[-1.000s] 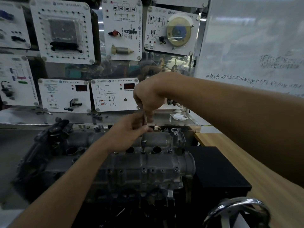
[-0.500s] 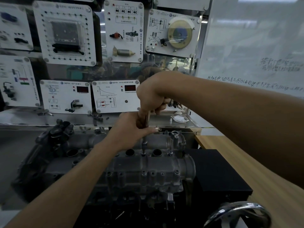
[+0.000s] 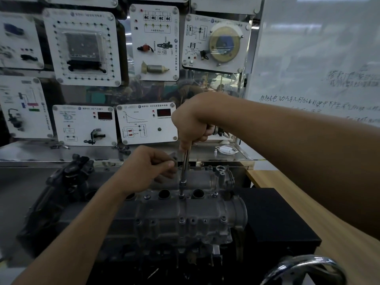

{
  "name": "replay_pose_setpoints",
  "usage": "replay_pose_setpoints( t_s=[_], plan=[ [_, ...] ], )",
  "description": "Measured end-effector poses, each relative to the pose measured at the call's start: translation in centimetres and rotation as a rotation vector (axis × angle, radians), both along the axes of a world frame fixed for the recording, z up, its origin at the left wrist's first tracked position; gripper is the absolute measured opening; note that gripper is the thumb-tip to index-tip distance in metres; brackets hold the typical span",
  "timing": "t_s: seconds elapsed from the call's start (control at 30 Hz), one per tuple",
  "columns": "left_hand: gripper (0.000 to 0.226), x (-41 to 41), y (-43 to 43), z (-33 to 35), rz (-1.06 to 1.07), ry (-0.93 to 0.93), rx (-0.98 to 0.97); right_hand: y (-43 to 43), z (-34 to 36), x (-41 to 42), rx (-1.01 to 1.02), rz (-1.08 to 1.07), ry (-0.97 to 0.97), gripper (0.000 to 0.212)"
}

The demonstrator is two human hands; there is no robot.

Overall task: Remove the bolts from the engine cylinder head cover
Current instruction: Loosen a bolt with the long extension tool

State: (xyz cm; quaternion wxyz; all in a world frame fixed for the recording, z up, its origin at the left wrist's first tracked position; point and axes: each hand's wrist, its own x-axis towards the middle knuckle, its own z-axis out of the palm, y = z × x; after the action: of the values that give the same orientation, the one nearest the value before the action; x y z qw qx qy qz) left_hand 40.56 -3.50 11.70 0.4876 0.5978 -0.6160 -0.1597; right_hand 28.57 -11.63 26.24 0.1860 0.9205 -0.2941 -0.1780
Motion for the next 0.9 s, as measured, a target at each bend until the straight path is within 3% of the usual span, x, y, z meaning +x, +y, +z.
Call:
replay_pose_setpoints(
  t_s=[0.13, 0.3, 0.47, 0.57, 0.63, 0.73, 0.83, 0.9],
  plan=[
    [0.015, -0.6, 0.0, -0.8, 0.144, -0.013, -0.093, 0.1, 0.0, 0.1, -0.03, 0.027, 0.028, 0.044],
    [0.02, -1.2, 0.8, -1.5, 0.127, -0.033, -0.155, 0.0, -0.2, 0.1, -0.006, 0.037, -0.028, 0.044],
    [0.069, -0.9, 1.5, -1.0, 0.185, -0.17, 0.068, 0.1, -0.3, 0.1, -0.007, 0.043, -0.061, 0.039],
    [0.048, -1.1, 1.1, -1.0, 0.082, -0.308, 0.064, 0.5, -0.5, 0.3, -0.021, 0.061, -0.098, 0.044],
    [0.03, -1.7, 0.5, -1.0, -0.044, -0.258, 0.069, 0.7, -0.6, 0.4, -0.024, 0.073, -0.118, 0.042],
    [0.047, -2.2, -0.3, -0.8, -0.172, -0.102, 0.046, 0.8, -0.3, 0.4, 0.05, 0.06, -0.141, 0.017],
    [0.026, -2.3, -1.0, -0.5, -0.142, -0.034, -0.006, 0.7, -0.3, 0.3, 0.016, 0.045, -0.11, 0.03],
    [0.014, -2.7, -1.4, -0.4, 0.011, -0.109, -0.093, 0.5, -0.5, 0.1, -0.017, 0.031, -0.111, 0.035]
  ],
)
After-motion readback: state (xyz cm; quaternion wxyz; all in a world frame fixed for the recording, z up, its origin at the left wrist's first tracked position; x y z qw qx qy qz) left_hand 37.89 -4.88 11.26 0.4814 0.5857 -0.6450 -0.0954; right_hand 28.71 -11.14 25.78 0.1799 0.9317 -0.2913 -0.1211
